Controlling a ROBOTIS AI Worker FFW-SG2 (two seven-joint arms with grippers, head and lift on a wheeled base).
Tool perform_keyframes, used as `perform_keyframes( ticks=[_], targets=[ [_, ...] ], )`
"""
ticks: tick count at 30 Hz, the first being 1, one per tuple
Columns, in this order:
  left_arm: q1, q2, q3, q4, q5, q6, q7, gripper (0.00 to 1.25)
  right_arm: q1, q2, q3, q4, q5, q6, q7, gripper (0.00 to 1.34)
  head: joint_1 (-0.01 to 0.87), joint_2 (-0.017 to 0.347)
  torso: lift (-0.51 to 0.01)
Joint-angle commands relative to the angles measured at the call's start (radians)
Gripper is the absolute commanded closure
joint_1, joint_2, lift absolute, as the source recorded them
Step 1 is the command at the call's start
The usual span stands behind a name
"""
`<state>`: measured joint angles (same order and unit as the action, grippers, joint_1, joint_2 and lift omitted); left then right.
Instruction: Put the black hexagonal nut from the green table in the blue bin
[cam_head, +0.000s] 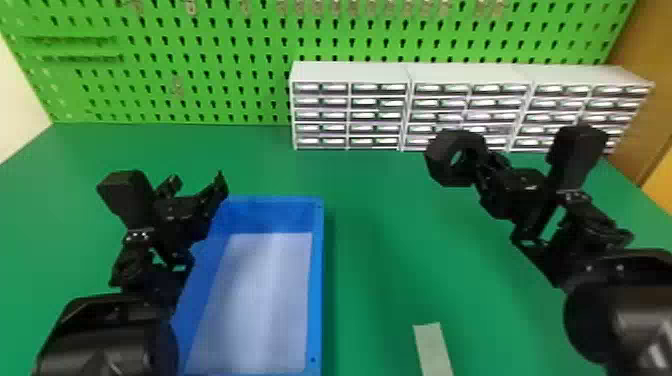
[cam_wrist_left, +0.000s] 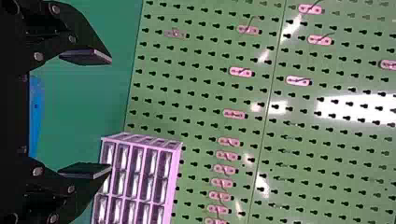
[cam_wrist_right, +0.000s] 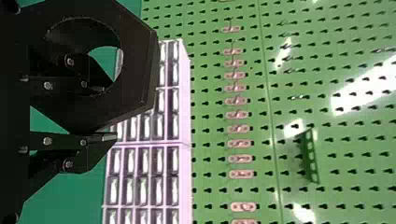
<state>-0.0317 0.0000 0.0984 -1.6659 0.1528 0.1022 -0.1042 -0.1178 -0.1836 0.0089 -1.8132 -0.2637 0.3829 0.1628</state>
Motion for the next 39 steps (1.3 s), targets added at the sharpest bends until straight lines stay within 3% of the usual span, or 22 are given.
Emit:
perform_keyframes(
  ticks=[1, 5, 14, 24, 39],
  targets=[
    [-0.001, -0.003, 0.001, 0.0, 0.001, -0.001, 0.0, 0.43, 0.01, 0.018, 0.0, 0.0, 0.018, -0.045, 0.0, 0.98, 0.686, 0.051, -0.097],
    [-0.001, -0.003, 0.0, 0.0, 0.001, 0.001, 0.0, 0.43, 0.015, 0.029, 0.002, 0.0, 0.024, -0.064, 0.004, 0.99, 0.686, 0.051, -0.097],
    [-0.001, -0.003, -0.002, 0.0, 0.002, 0.001, 0.0, 0.43, -0.011, 0.003, 0.049, 0.0, -0.002, -0.041, 0.007, 0.99, 0.686, 0.051, -0.097],
    [-0.001, -0.003, -0.003, 0.0, 0.001, 0.001, 0.0, 0.43, -0.046, -0.001, 0.095, 0.008, -0.019, 0.019, 0.037, 0.99, 0.686, 0.051, -0.097],
    [-0.001, -0.003, 0.001, 0.0, -0.001, -0.001, 0.0, 0.43, -0.138, 0.024, 0.169, 0.055, -0.043, 0.122, 0.144, 0.99, 0.686, 0.051, -0.097]
  ],
)
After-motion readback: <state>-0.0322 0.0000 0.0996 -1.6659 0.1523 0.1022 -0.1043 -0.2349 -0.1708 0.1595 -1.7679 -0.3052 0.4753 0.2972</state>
